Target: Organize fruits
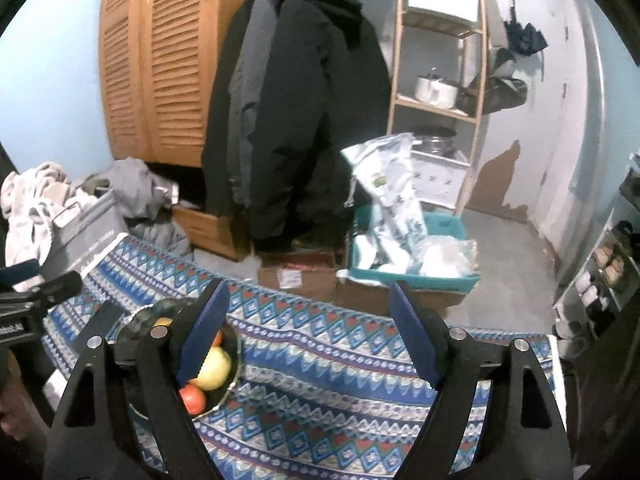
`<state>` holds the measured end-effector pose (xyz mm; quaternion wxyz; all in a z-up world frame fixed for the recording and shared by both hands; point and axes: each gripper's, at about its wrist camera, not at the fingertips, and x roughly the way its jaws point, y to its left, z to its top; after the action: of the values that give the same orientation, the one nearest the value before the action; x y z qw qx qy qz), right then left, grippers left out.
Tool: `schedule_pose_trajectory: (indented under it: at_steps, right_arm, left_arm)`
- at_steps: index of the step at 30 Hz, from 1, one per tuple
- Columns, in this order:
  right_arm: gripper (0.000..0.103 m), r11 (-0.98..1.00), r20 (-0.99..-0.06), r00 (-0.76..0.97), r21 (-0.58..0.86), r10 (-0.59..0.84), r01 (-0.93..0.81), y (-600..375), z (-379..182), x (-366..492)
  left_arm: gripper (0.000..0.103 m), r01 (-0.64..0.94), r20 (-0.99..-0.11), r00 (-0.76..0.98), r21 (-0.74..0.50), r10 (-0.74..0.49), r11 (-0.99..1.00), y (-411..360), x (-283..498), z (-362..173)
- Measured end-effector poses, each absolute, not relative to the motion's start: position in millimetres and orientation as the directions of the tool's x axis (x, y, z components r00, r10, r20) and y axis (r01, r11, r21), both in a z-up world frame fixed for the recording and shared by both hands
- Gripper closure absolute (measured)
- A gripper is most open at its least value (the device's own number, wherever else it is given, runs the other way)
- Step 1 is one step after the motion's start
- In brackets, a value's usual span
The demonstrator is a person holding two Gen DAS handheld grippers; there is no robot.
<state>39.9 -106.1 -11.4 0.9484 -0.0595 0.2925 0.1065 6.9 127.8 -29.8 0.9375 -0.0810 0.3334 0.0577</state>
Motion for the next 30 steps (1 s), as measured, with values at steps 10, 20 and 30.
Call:
schedule_pose_trajectory:
  at_steps: [10, 20, 30]
  right_arm:
    - [0.022, 0.985, -0.522, 0.85, -0.095, 0.073, -0.143, -141, 0, 32]
    - [0.022, 0.993, -0.515, 0.857, -0.097, 0.012, -0.072, -171, -4, 31]
    - [0.022, 0.994, -0.511, 0.859, -0.104, -0.015, -0.044, -183, -6, 31]
  left_arm:
    - [0.001, -0.156, -0.608, 0.791, -0.093, 0.068, 0.983, 112, 6, -17]
    - [0.001, -0.131, -0.581, 0.811, -0.069, 0.066, 0.989, 95, 7, -6]
    - [0.001, -0.121, -0.577, 0.815, -0.078, 0.054, 0.99, 87, 10, -4]
